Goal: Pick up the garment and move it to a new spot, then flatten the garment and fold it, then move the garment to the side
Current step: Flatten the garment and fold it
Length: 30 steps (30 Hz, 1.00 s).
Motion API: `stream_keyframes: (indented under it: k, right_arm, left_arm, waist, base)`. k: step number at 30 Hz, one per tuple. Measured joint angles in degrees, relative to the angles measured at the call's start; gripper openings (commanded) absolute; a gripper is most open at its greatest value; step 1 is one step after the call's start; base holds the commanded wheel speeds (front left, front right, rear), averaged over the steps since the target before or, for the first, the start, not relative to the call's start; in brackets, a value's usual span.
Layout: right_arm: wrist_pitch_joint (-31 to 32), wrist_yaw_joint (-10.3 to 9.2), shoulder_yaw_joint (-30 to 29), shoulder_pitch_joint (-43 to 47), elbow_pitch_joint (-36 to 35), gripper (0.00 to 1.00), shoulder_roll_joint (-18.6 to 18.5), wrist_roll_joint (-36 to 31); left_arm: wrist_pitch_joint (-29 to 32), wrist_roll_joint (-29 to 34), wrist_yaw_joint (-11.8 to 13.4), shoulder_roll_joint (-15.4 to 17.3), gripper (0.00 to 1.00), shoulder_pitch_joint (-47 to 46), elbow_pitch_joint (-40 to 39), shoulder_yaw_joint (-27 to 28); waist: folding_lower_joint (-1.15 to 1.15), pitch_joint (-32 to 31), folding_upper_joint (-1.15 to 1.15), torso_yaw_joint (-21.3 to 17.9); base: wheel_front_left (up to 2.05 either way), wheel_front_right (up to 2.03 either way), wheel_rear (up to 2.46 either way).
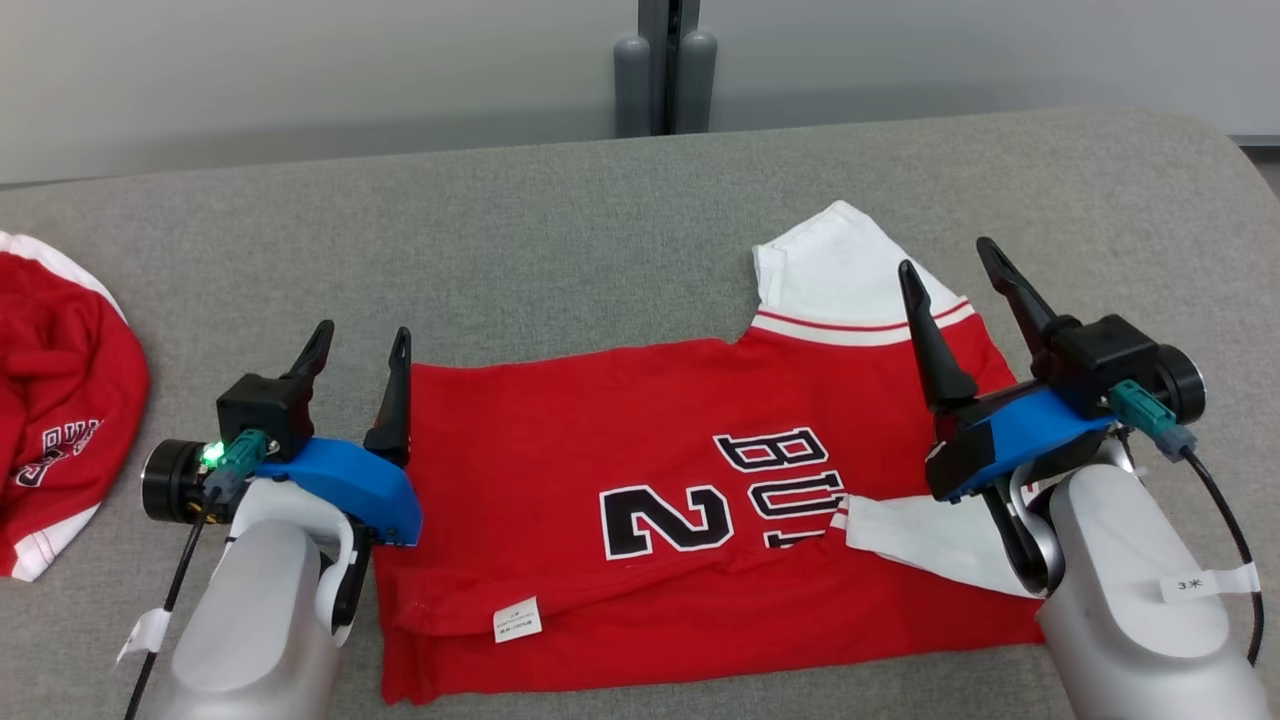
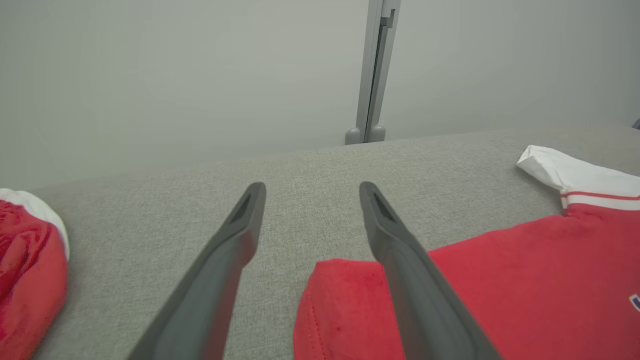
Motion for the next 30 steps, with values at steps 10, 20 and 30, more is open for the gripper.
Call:
stream_keyframes:
  k: [10,20,30]
  right_arm:
    - [0.0,0.0,1.9,-3.4,3.2,1.0,0.6,0.1]
    - [0.0,0.0,2.0,-4.0,4.7,1.0,0.4,0.1]
    - [0.0,0.0,3.0,-4.6,7.3,1.0,0.3,0.1]
  left_arm:
    - [1.2,-7.3,0.0,1.5,1.0,-7.6,12.5,-8.7]
    - [1.0,-12.6,0.0,1.5,1.0,-9.4,19.9,-14.6]
    - [0.9,-17.6,0.0,0.4,0.0,-11.9,23.0,-18.8]
  waist:
    - [0.0,4.3,0.0,-0.9]
    - [-0.01,5.0,0.0,-1.5]
    - [-0.01,5.5,-0.01,-1.4]
  base:
    - [0.0,0.0,0.0]
    - [0.0,0.0,0.0]
    - [0.0,0.0,0.0]
